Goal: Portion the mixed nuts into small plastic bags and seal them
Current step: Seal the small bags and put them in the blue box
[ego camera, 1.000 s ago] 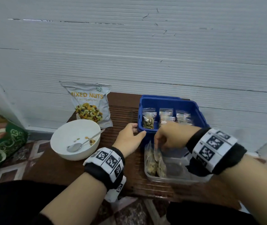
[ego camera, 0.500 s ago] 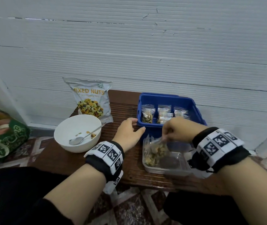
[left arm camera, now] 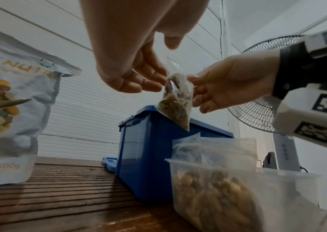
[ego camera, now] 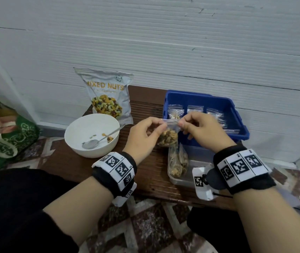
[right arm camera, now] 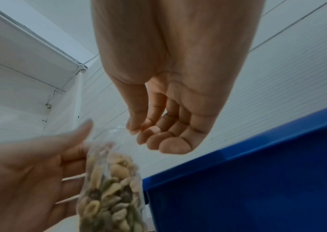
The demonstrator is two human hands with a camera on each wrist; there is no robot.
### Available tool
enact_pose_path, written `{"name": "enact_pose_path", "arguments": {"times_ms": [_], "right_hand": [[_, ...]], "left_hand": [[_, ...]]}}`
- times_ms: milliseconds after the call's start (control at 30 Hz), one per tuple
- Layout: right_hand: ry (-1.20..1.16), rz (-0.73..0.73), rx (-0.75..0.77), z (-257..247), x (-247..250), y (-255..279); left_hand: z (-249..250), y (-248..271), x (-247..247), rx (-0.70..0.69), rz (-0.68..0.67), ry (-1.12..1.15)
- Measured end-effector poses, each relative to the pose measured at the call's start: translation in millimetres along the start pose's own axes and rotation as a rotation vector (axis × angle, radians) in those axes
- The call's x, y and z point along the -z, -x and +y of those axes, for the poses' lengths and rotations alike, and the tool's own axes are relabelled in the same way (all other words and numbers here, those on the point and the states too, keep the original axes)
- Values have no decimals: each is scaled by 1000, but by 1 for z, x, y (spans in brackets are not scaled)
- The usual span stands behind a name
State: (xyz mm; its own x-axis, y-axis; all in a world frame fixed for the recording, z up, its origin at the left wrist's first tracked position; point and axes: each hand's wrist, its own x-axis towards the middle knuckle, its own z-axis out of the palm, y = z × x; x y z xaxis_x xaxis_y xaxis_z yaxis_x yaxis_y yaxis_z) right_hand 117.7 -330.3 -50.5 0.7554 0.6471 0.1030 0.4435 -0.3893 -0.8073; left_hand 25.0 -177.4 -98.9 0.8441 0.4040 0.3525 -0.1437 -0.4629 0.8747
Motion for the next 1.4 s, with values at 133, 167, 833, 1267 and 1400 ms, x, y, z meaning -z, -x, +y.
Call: {"name": "enact_pose_path", "arguments": {"times_ms": [133, 167, 833, 1267, 1400], "right_hand": [[-4, -22, 16, -1, -2, 2], [3, -30, 9, -1, -3, 2], [69, 18, 94, -2, -20, 1], [109, 12, 44, -5, -23, 2], [165, -44, 60, -8, -20, 3]], "left_hand": [[-7, 3, 9, 0, 16, 50], [-8, 3, 10, 2, 10, 59], [-6, 4, 14, 10, -37, 28], [0, 4, 13, 6, -22, 97], [-1, 3, 15, 10, -35, 63]]}}
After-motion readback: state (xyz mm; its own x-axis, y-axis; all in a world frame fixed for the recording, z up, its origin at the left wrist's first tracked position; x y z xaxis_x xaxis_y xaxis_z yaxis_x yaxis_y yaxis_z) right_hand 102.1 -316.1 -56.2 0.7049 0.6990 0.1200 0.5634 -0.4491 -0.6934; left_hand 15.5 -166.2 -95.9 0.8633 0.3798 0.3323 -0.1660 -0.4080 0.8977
